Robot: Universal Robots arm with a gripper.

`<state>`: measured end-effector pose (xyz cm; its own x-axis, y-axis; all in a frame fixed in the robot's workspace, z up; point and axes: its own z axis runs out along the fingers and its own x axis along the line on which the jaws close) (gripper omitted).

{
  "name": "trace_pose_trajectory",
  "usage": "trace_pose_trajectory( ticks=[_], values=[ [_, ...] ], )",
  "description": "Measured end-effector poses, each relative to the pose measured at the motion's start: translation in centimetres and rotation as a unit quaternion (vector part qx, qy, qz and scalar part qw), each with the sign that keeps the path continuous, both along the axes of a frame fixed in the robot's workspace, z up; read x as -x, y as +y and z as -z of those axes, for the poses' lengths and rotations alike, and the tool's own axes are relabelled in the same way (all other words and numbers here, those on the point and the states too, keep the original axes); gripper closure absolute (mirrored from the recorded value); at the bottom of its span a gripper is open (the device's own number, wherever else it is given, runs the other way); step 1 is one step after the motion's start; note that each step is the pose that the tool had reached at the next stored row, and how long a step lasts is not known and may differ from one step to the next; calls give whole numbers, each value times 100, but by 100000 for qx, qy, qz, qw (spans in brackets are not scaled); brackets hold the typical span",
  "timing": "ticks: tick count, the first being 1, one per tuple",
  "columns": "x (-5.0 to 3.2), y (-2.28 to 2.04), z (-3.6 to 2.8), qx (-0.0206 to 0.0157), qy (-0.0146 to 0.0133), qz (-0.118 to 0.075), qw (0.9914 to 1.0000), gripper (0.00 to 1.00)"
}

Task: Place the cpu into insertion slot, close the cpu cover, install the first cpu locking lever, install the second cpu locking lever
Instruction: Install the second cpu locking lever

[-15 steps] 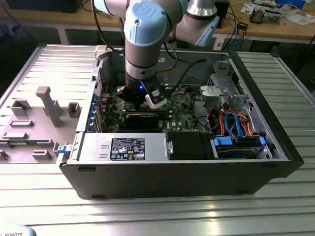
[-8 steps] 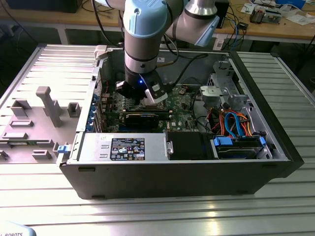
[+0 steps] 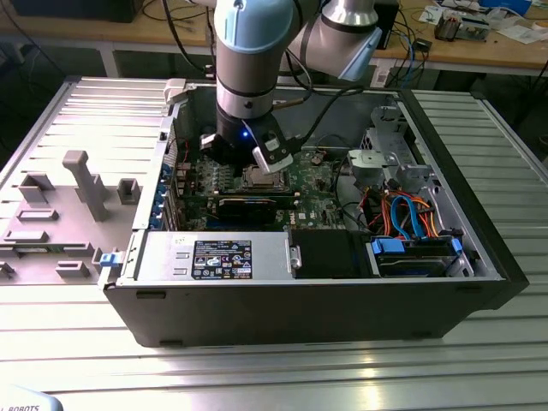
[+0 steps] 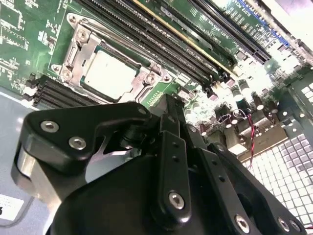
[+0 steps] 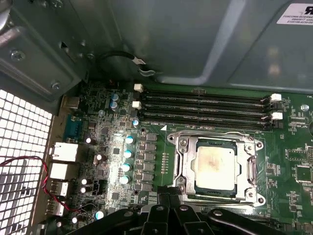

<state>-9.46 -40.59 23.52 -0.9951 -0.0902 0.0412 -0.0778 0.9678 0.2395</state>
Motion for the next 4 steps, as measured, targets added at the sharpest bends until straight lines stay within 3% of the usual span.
trace_pose_trajectory(
  ticks=[2,4],
  values=[
    [0,0,0,6,240,3,100000,89],
    [0,0,0,6,255,2,100000,89]
  ],
)
